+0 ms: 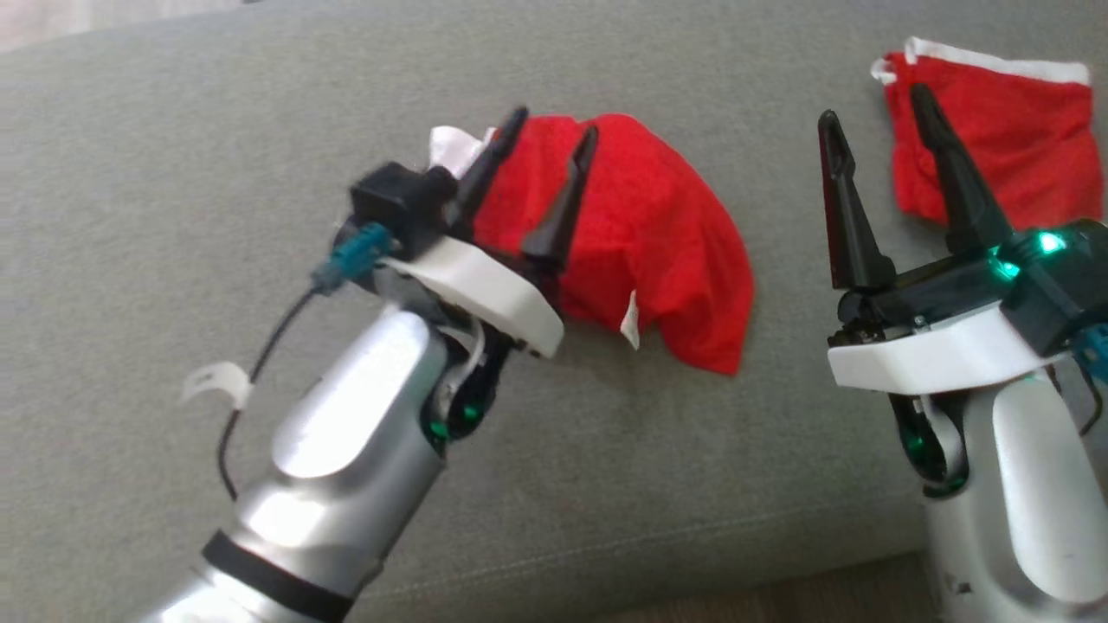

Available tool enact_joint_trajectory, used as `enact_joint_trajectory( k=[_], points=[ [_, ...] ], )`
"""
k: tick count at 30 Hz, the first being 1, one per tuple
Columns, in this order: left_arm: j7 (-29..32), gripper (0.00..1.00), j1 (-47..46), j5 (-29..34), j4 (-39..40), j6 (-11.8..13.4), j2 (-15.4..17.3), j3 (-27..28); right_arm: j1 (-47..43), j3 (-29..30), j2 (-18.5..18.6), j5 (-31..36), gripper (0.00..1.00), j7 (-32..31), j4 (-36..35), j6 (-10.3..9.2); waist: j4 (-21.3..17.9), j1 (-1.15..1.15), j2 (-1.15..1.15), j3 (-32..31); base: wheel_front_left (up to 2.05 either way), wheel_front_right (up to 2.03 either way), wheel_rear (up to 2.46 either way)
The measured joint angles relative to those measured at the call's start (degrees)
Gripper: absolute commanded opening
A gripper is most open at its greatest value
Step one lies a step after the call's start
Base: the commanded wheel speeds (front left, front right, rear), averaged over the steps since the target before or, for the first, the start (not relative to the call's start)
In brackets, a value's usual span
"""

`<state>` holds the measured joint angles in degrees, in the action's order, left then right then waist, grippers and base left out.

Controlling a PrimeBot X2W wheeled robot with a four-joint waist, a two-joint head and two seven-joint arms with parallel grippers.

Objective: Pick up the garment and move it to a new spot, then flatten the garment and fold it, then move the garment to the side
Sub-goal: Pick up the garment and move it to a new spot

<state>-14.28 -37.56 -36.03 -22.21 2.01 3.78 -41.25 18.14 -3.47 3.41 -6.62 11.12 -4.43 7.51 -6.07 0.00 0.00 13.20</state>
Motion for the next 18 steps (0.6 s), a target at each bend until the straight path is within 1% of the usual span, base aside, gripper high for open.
enact_joint_trajectory(
  k=[4, 7, 8, 10, 14, 16, 18],
  points=[
    [-0.02, 1.00, 1.20, 2.91, 5.03, 0.60, 1.46, 4.63, -0.24, -0.36, 0.00, 0.02, 1.00, -0.01, 0.37, 0.00, 1.92, 0.00, 0.00, -1.00, 0.00, 0.00, 0.00],
    [-0.27, 1.00, 4.11, 6.23, 9.04, 1.13, 4.60, 8.09, -1.17, -0.79, 0.00, 0.36, 1.00, -0.03, 0.83, 0.00, 3.77, 0.00, 0.00, -1.85, 0.00, 0.00, 0.00],
    [-0.44, 1.00, 7.44, 7.64, 10.71, 1.19, 6.78, 9.82, -2.32, -1.10, 0.00, 0.91, 1.00, -0.22, 1.44, 0.00, 5.14, 0.00, 0.00, -2.40, 0.00, 0.00, 0.00],
    [-0.43, 1.00, 11.55, 8.26, 11.99, 1.20, 8.05, 11.77, -3.45, -1.64, 0.00, 1.30, 1.00, -0.40, 2.15, 0.00, 6.55, 0.00, 0.00, -2.90, 0.00, 0.00, 0.00],
    [-0.43, 1.00, 19.14, 10.58, 13.50, 1.20, 9.40, 14.97, -4.94, -2.42, -0.04, 1.66, 1.00, -0.63, 3.94, 0.00, 9.20, 0.00, 0.00, -3.69, 0.00, 0.00, 0.00],
    [-0.43, 1.00, 22.55, 11.37, 14.18, 1.42, 9.26, 17.13, -5.43, -2.53, -0.04, 2.29, 1.00, -0.81, 5.22, 0.00, 10.38, -0.01, 0.00, -4.07, 0.00, 0.00, 0.00],
    [-0.43, 1.00, 25.71, 11.91, 14.61, 1.57, 8.43, 19.38, -6.15, -2.45, -0.05, 2.68, 1.00, -0.90, 6.93, 0.00, 11.42, -0.01, 0.00, -4.38, 0.00, 0.00, 0.00]
  ],
)
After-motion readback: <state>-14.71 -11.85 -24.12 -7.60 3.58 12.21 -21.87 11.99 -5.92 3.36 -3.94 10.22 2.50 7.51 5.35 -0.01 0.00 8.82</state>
